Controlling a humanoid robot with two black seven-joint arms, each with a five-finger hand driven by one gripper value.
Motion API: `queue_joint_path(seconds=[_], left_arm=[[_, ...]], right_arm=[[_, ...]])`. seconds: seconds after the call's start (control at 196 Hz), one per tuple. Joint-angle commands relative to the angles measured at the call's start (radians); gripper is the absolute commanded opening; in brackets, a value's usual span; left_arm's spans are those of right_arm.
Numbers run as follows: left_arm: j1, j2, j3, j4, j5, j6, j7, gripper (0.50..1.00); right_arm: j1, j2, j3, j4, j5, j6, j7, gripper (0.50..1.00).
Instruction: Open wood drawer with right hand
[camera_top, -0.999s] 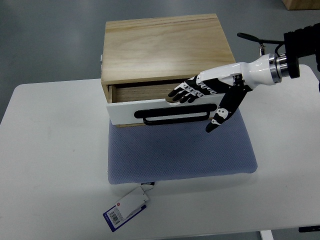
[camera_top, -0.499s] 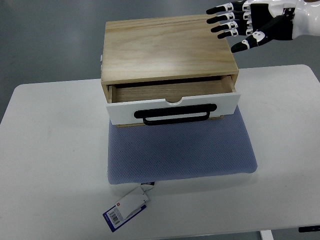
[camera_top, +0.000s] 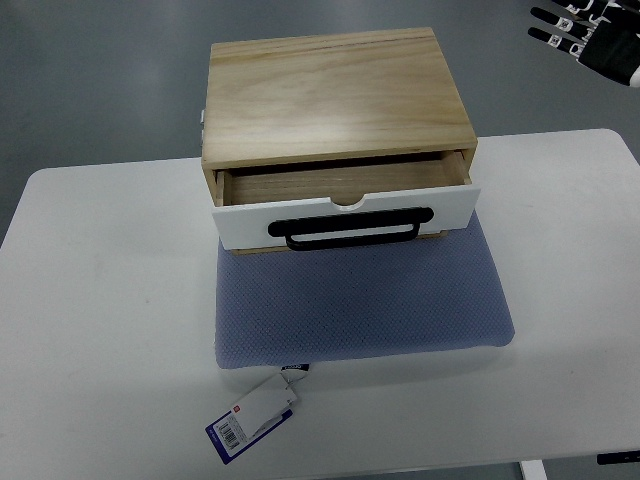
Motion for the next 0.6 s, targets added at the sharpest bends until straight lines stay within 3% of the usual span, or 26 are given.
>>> queue_joint_path(seconds=[0.0,0.025,0.102,0.29,0.596], left_arm=[[0.000,0.000,0.000,0.000,0.000,0.000,0.000,1.000],[0.000,0.000,0.000,0.001,0.000,0.000,0.000,1.000],[-0.001,0.000,0.000,0.000,0.000,0.000,0.000,1.000],[0.000,0.000,0.001,0.000,0.000,0.000,0.000,1.000],[-0.001,0.000,0.000,0.000,0.000,0.000,0.000,1.000]], right_arm=[[-0.016,0.044,0.000,-0.070,0.074,-0.006,-0.007,0.954],[-0.025,0.084,-0.002,-0.120,0.155,-0.039,-0.012,0.954],[-0.047,0.117,-0.002,-0.140,0.212,-0.082,-0.017,0.954],[-0.081,0.171,-0.002,-0.149,0.215,-0.130,-0.017,0.954],[-0.107,0.167,-0.003,-0.180,0.057,-0.125,-0.003,0.956]])
